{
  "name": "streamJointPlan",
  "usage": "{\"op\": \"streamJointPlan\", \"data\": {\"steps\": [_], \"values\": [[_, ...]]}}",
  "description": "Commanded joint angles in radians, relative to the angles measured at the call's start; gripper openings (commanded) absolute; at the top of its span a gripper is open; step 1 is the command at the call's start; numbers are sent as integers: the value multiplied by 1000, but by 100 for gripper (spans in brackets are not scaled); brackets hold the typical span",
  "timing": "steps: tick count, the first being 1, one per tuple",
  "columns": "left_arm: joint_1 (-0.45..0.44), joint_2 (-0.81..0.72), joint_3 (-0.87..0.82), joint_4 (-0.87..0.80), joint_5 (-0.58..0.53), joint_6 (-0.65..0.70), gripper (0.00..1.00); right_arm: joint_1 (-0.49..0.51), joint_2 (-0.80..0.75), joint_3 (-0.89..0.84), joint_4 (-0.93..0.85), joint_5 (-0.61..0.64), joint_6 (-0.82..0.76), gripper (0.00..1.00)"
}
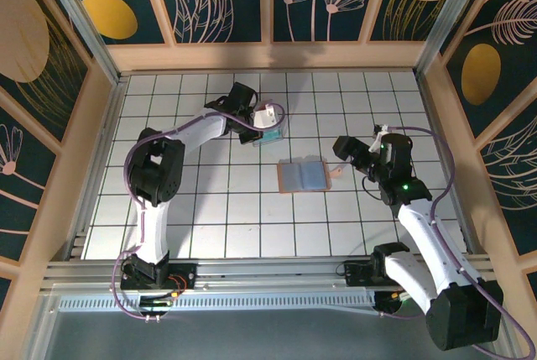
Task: Take the credit cards out of the card holder
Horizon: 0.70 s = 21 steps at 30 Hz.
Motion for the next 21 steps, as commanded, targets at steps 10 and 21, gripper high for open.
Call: {"op": "streamJointPlan", "data": {"steps": [10,21], "values": [[4,75,160,-162,-15,-30,29,5,5,14,62,-38,11,90],[4,-16,152,-159,-96,-73,35,4,-21,23,16,-2,-7,90]]}}
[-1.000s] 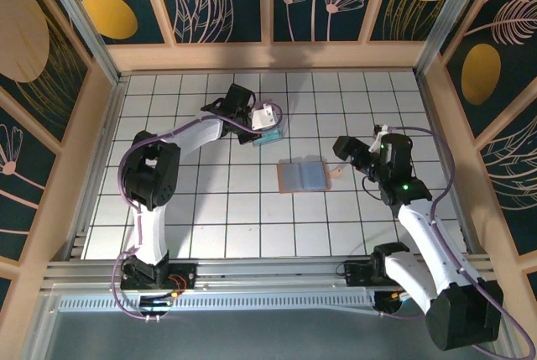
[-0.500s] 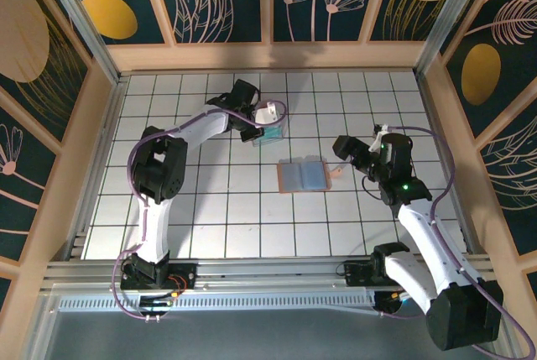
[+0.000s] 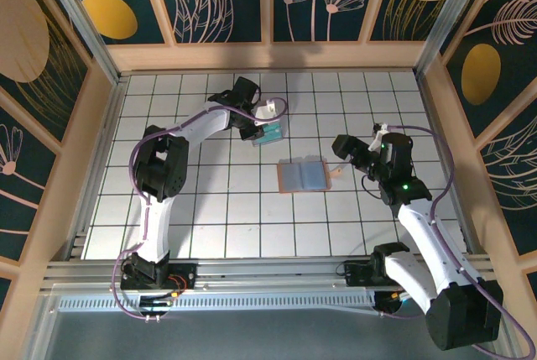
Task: Take the credit cards out of the card holder
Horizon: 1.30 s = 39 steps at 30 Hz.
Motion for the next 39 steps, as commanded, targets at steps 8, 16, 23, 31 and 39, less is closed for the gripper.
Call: {"op": "streamJointPlan", "data": {"steps": [8,16,23,31,39], "values": [[4,-337,-189,77,-148,-151,66,2,-52,37,-45,132,-44,91],[4,-728,-594,389,-332,-411,99,1,-68,35,-35,246,-87,99],[4,-939,-880,596,-647,-706,99,0,-92,15,26,382,-145,99],[4,-1068,-1146,752,-911,-924,99,-4,-154,-86,178,542,-260,99],[58,-1057,-1237,893,-993,-945,99,-29,-98,-112,247,643,-340,99]]}}
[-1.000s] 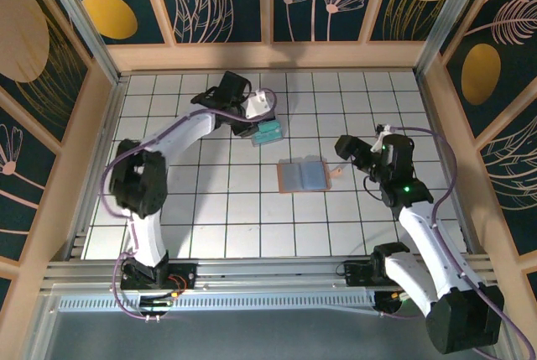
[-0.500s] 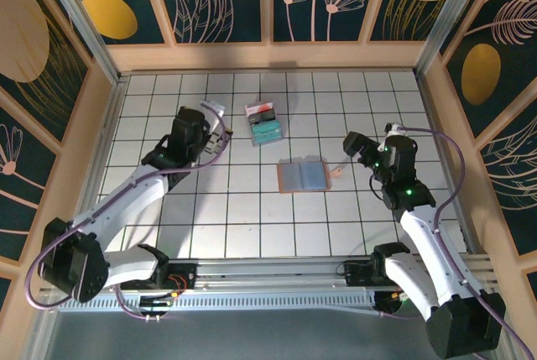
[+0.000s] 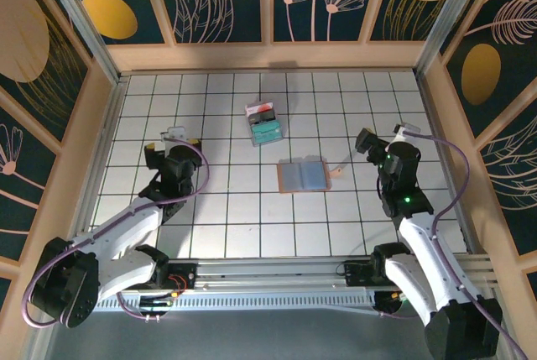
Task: Take the credit cards out of the card holder
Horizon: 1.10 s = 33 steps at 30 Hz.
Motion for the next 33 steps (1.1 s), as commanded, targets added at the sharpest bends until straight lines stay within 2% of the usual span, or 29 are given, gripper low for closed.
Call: {"op": "streamJointPlan", "data": {"steps": [1,8,13,15,17,22,27,33], "values": [[58,7,-17,119,-46,-60,99,-14,9,-28,97,100,-67,99],[192,23,-51,250,42,-59,99,-27,-56,-158,318,131,-167,99],[255,112,-115,453,87,-14,99,-47,-53,-233,455,125,-192,99],[275,156,-118,483,96,-22,99,-49,-37,-255,505,193,-152,99],[287,186,-129,522,114,-21,99,-55,-28,-289,562,216,-146,99],[300,249,-187,700,175,46,99,-80,-22,-367,713,144,-158,99],[304,294,-220,842,219,104,99,-99,16,-411,820,129,-177,99],[318,367,-263,1033,263,102,99,-116,55,-445,907,103,-169,99]]}}
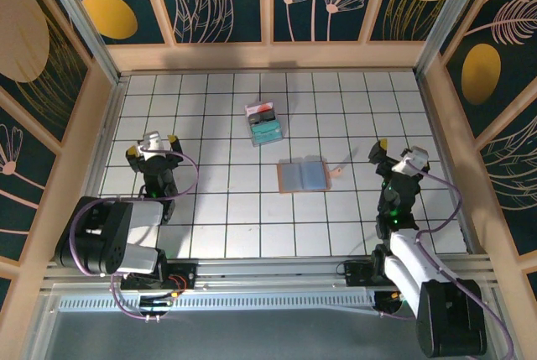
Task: Take the credit cards out of the card holder
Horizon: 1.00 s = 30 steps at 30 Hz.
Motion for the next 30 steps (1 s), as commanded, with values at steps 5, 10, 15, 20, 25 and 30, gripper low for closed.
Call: {"op": "streamJointPlan", "data": {"steps": [5,10,15,20,25,30], "values": [[21,52,-60,255,86,21,99,-15,26,-42,171,-40,-28,99],[41,43,-75,259,199,29,99,-24,40,-67,236,-72,-35,99],[66,124,-106,395,220,9,99,-24,74,-77,273,-88,-21,99],[80,113,-32,235,146,-44,99,-25,122,-79,316,-120,-17,99],[82,113,-30,233,145,-46,99,-28,239,-78,437,-164,-38,99],[82,113,-34,240,145,-44,99,-50,437,-76,611,-207,-52,99]]}}
